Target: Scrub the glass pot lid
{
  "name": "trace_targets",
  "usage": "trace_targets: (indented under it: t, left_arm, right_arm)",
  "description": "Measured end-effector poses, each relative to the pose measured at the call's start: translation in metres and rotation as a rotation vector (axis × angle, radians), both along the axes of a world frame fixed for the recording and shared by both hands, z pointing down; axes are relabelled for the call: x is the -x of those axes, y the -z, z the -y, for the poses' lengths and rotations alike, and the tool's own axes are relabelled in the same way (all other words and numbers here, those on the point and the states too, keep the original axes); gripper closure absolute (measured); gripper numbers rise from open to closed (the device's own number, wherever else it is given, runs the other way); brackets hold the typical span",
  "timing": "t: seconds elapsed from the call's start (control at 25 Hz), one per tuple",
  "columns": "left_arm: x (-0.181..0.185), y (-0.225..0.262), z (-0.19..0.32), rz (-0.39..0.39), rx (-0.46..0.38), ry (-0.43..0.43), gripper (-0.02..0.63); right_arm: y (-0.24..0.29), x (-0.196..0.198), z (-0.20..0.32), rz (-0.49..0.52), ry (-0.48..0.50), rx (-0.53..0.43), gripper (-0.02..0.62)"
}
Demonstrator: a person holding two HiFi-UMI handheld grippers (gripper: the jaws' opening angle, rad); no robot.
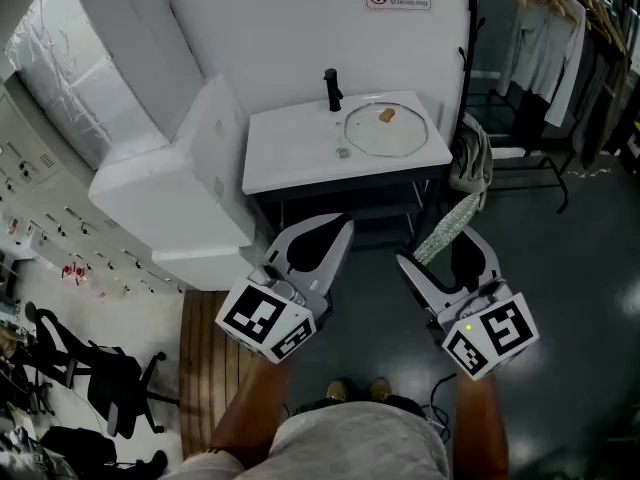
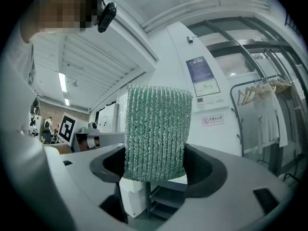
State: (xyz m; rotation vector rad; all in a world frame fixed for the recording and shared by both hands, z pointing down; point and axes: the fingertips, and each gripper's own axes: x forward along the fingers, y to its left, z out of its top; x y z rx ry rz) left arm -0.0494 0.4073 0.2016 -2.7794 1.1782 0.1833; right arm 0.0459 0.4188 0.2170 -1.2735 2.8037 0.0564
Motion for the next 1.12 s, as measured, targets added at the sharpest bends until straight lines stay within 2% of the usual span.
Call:
trace_targets:
  t: [0.56, 1.12]
  left_arm:
    - [-0.008, -0.007, 0.018, 0.014, 0.015, 0.028, 0.59]
    - [-0.044, -0.004, 0.044, 0.034, -0.009, 0.107, 0.59]
  right_arm:
    - [-0.007, -0.017, 0.017, 0.03, 0.018, 0.027, 0.247]
    - [-0.002, -0.065, 0.047, 0.018, 0.074, 0.002, 0.247]
